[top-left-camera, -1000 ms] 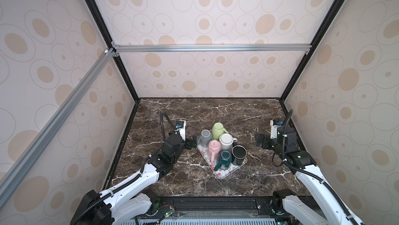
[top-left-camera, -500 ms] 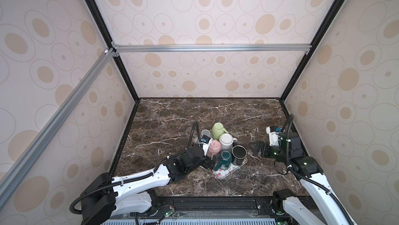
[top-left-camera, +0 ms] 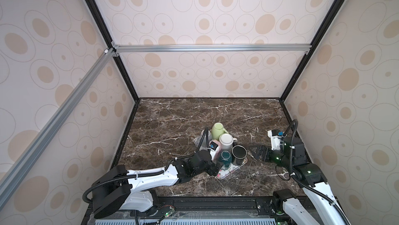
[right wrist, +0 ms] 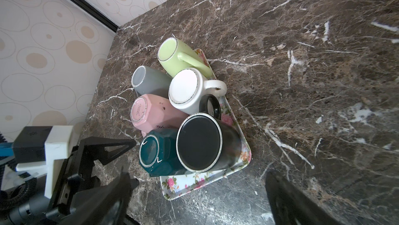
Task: Turn the mug right side up
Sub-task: 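Reach the left gripper to the upside-down dark teal mug and grasp its base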
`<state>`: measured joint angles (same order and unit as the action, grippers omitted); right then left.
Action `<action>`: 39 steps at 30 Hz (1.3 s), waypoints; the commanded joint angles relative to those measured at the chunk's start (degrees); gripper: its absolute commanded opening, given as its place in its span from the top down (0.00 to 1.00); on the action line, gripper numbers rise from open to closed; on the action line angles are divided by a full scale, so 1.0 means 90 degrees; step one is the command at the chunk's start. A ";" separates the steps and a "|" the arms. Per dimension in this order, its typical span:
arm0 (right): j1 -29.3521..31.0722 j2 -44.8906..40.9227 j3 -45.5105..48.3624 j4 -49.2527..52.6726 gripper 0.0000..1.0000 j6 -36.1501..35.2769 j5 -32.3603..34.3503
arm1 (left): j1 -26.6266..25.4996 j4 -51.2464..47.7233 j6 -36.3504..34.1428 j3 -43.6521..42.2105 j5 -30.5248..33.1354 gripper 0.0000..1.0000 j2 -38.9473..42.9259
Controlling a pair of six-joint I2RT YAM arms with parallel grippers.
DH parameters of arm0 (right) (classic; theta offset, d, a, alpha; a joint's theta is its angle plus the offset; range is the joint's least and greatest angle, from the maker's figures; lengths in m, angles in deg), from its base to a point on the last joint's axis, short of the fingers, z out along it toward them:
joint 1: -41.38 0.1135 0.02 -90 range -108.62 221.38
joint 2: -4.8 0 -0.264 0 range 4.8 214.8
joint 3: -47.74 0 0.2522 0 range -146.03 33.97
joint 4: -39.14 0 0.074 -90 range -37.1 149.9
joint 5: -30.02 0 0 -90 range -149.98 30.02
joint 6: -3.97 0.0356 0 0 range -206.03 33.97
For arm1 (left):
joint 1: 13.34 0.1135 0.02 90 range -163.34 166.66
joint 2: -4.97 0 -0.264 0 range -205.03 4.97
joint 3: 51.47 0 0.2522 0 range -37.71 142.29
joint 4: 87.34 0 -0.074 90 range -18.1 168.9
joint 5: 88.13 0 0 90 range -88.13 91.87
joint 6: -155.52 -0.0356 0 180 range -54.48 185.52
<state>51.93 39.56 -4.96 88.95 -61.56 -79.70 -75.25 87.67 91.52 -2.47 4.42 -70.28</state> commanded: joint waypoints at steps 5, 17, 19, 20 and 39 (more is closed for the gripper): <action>0.0013 -0.0094 0.0079 0.0213 0.00 0.0095 -0.0016 | -0.0085 0.0150 0.0120 0.0353 -0.0137 0.30 -0.0294; 0.0020 -0.0159 0.0130 0.0291 0.00 0.0209 0.0060 | -0.0113 -0.0059 0.0109 0.0497 0.0049 0.48 -0.0730; 0.0020 -0.0189 0.0137 0.0306 0.00 0.0229 0.0091 | -0.0130 -0.0133 0.0102 0.0536 0.0136 0.50 -0.0802; 0.0017 -0.0196 0.0137 0.0315 0.00 0.0222 0.0083 | -0.0143 -0.0168 0.0090 0.0563 0.0191 0.51 -0.0826; 0.0019 -0.0385 0.0196 0.0452 0.00 0.0284 0.0179 | -0.0482 -0.0974 -0.0047 0.1302 0.0956 0.69 -0.1561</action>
<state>51.93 36.81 -3.81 91.77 -59.47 -78.79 -78.92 79.59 91.22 6.17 9.86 -83.72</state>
